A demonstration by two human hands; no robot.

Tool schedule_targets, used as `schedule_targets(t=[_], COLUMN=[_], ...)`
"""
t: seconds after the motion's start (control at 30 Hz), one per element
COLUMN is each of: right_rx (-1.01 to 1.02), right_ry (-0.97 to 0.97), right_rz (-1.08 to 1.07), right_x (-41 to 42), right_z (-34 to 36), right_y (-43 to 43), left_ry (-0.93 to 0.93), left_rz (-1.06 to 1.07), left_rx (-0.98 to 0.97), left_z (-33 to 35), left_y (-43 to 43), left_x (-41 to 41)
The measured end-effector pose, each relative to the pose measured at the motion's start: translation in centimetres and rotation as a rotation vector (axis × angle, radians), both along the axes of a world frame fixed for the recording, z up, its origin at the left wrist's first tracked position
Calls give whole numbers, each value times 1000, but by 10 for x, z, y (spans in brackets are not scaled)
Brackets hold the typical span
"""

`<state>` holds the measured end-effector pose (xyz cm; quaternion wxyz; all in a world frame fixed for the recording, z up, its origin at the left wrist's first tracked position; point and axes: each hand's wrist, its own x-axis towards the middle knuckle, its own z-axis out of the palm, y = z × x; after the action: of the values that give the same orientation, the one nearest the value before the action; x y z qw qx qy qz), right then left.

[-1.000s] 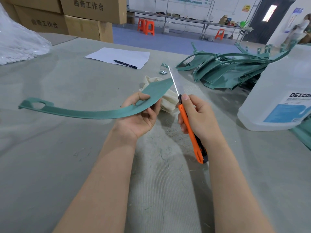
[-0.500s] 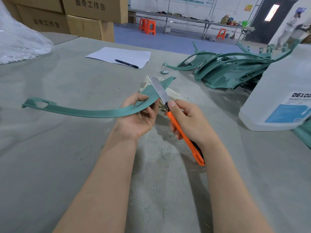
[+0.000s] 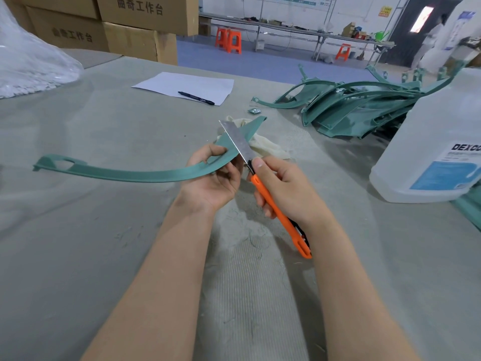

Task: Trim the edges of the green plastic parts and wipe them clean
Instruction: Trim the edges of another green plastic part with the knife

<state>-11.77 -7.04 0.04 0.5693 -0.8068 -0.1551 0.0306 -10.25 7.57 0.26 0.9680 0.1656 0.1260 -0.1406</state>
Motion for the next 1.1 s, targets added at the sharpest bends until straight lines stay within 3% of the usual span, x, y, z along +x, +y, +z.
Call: schedule_targets(t=[0.17,0.33,0.47,0.63,1.1], right_rx=[5,8,71,181,58], right_ry=[33,45,8,5,-6], right_rz=[70,143,65,-108,-21], right_x=[-5,-10,-7,0,-5], right_z=[2,1,4,2,4], right_y=[10,20,12,0,9], left_ry=[-7,-58,-46,-81,-8], left_rz=[84,111,94,16,71], left_rx=[-19,-203,-101,-127,-147], left_z=[0,-1,2,2,3], left_y=[-5,-2,-2,0,-3], left_x=[0,-6,-4,-7,-2])
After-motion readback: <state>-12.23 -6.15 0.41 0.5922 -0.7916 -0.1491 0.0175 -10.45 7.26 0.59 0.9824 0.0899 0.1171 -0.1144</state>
